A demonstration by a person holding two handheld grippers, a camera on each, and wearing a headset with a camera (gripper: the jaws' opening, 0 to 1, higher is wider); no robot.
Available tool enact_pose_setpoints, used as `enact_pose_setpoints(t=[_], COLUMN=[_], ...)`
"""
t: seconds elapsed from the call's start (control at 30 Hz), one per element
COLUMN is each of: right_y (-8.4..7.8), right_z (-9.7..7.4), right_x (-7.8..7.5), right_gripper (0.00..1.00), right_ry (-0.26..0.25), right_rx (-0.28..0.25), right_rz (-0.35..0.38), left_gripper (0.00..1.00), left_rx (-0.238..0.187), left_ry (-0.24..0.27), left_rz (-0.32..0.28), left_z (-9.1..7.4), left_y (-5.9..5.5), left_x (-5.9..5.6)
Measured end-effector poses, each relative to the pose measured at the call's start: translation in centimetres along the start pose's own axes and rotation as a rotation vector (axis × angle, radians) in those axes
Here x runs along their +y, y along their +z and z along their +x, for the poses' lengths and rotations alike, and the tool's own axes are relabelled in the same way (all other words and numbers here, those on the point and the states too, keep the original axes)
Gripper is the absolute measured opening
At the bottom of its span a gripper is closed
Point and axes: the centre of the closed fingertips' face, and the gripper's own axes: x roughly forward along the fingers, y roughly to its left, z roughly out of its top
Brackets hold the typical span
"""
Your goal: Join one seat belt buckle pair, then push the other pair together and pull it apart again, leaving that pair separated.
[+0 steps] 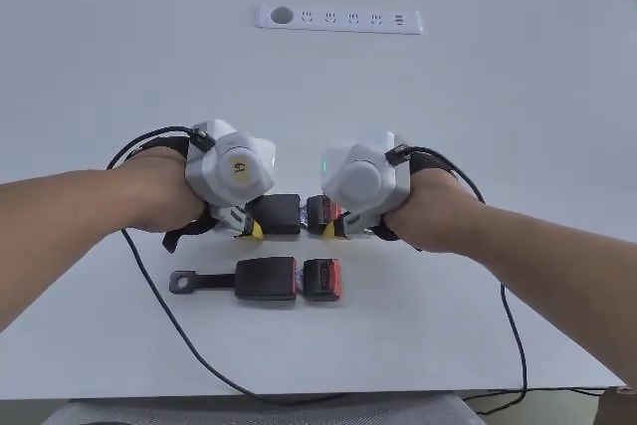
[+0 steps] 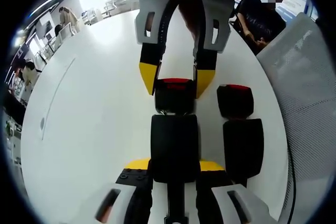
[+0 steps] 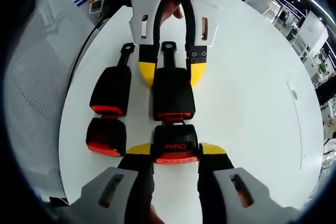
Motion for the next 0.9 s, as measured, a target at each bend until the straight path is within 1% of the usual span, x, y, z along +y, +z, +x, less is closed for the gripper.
enact_pose_setpoints(t=[0.1,0.23,0.43,0.6,0.63,0.7,0.77,0.9], right_y=[0.0,-0.1,-0.8,-0.8,-1.1,-1.4,-1.3,-1.2], right_z=[0.0,-0.1,-0.4,-0.3,-0.4,-0.6,-0.7,-0.7], right_x=[0.0,0.1,0.1,0.1,0.0,-0.1,0.0,0.1], right_gripper=[0.29,0.30,0.30,0.30,0.30,0.31,0.31,0.31], right_ry=[-0.002,-0.004,-0.003,-0.007,-0.008,-0.008,-0.008,-0.011], right_rx=[-0.001,0.004,0.008,-0.005,0.001,-0.011,-0.023,-0.032], right_rz=[0.003,0.006,0.013,0.024,0.018,0.020,0.018,0.018], left_gripper=[0.31,0.31,0.31,0.31,0.31,0.31,0.31,0.31], left_rx=[0.002,-0.006,-0.003,-0.004,-0.003,-0.007,-0.010,-0.011], left_ry=[0.001,0.002,0.005,0.005,0.004,0.005,0.006,0.005], left_rz=[-0.002,-0.009,-0.010,-0.012,-0.011,-0.014,-0.014,-0.017], left_z=[0.0,-0.1,0.0,-0.1,-0.1,-0.2,-0.2,-0.2], left_y=[-0.1,-0.1,-0.4,-0.5,-0.5,-0.5,-0.5,-0.6], left_x=[0.0,0.0,0.1,0.1,0.1,0.1,0.0,0.1])
